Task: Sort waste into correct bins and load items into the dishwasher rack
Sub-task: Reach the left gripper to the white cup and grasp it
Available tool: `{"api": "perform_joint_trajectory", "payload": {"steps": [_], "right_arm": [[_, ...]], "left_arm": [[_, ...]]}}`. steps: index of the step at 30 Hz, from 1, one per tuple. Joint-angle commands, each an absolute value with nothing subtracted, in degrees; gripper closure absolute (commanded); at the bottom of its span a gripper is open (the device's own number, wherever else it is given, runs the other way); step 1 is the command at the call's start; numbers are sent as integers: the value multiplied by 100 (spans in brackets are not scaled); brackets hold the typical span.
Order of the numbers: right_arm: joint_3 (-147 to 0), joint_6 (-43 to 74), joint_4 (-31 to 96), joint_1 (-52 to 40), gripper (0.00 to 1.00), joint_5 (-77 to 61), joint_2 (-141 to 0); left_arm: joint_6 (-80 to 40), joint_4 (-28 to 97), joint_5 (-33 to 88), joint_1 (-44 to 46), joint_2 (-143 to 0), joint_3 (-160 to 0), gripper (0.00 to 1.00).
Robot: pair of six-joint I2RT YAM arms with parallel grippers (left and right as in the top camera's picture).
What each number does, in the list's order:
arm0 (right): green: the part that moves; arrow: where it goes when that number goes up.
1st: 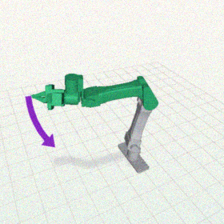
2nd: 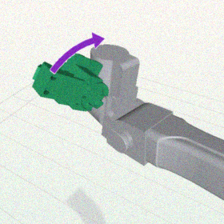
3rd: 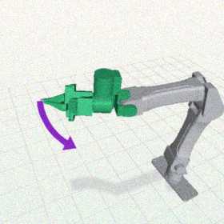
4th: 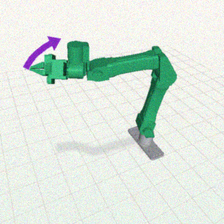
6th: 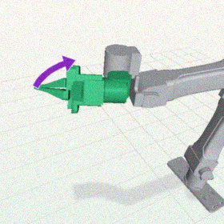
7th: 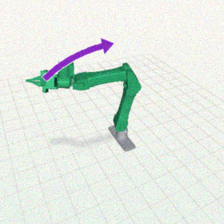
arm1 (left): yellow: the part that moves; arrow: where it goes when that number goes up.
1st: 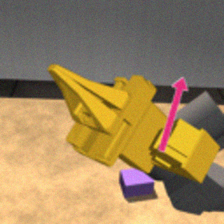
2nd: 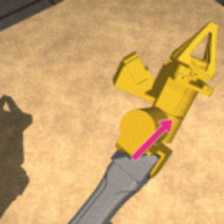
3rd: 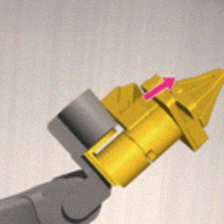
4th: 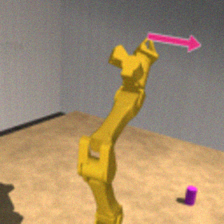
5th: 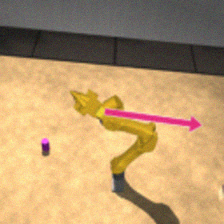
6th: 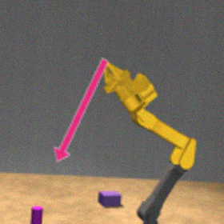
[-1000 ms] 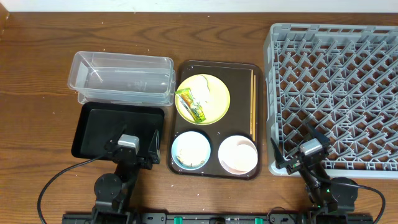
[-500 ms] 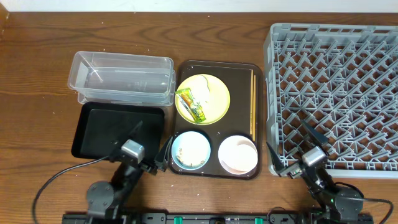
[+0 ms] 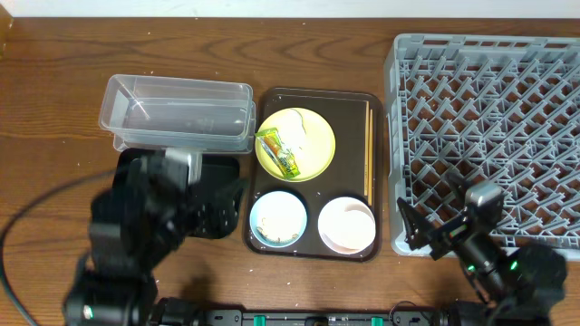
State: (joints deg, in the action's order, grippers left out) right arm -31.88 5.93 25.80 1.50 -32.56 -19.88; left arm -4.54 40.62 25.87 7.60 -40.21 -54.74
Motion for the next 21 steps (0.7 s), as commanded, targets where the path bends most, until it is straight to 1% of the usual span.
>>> {"api": "perform_joint_trajectory", "payload": {"steps": [1, 2, 5, 8, 10, 11, 13, 15, 17, 21], "right_arm": [[-4340, 158, 3413, 217, 1, -3035, -2980], [-4707, 47, 3760, 217, 1, -3022, -3323], [-5553, -47, 4464, 217, 1, -3026, -4143], [-5913, 301, 4925, 217, 1, -3253, -4604], [-5955, 408, 4952, 217, 1, -3522, -4772], [-5953, 425, 4963, 217, 1, -3671, -4845], [-5955, 425, 4901, 217, 1, -3798, -4939], [-5955, 526, 4860, 217, 1, -3800, -4978], [-5955, 701, 4829, 217, 1, -3798, -4978], [-5953, 773, 4823, 217, 1, -3795, -4978]], "left_arm": [[-482, 4613, 2703, 746, -4748, -6366, 9], [-484, 4724, 2705, 746, -4897, -6528, 9], [-906, 4856, 3208, 746, -5168, -6665, 9], [-1048, 4766, 3691, 751, -5369, -6663, 9], [-1041, 4849, 3924, 836, -5524, -6661, 9], [-1035, 4908, 3913, 934, -5616, -6661, 11], [-1037, 5022, 3765, 1214, -5815, -6661, 17], [-1039, 5100, 3470, 1603, -6040, -6659, 20], [-1041, 5113, 3020, 2117, -6298, -6646, 25], [-1094, 5039, 1820, 3238, -6945, -6643, 31]]}}
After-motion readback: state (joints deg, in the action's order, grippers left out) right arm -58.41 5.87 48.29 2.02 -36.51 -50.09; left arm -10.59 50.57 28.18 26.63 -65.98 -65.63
